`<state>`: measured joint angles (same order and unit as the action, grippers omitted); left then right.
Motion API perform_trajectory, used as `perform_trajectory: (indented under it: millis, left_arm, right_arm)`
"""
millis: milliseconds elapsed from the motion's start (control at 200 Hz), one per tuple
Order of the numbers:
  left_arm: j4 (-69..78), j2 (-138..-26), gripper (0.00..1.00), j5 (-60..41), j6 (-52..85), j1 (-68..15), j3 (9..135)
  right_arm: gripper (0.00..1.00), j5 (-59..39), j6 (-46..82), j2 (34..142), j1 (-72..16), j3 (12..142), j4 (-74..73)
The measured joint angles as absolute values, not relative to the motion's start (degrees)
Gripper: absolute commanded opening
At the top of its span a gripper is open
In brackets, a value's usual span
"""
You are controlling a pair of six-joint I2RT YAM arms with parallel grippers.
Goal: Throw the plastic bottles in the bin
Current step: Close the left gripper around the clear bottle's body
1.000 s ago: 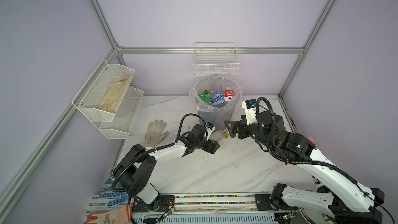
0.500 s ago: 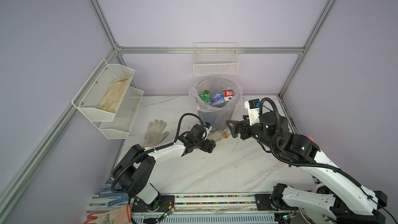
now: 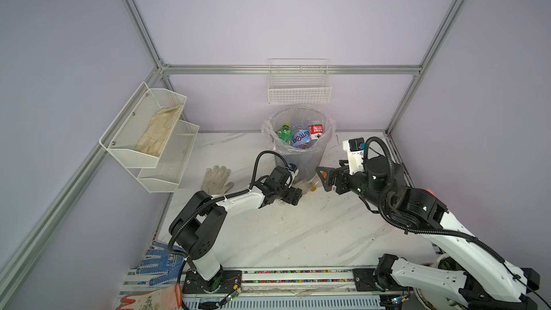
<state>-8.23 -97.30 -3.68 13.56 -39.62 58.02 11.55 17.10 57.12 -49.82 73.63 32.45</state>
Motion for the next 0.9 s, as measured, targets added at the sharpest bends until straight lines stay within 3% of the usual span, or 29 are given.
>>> perform_trajectory:
  millis: [615,900]
  left_arm:
    - [-8.7,-104.3,0.89,-3.8,11.4,-39.7,63.1]
    - [-8.7,-105.1,0.82,-3.5,10.9,-39.9,63.6]
  right_arm:
    - [0.98,11.6,17.1,57.7,-49.8,73.6,32.4]
    - [0.98,11.6,17.1,57.7,-49.8,73.6,32.4]
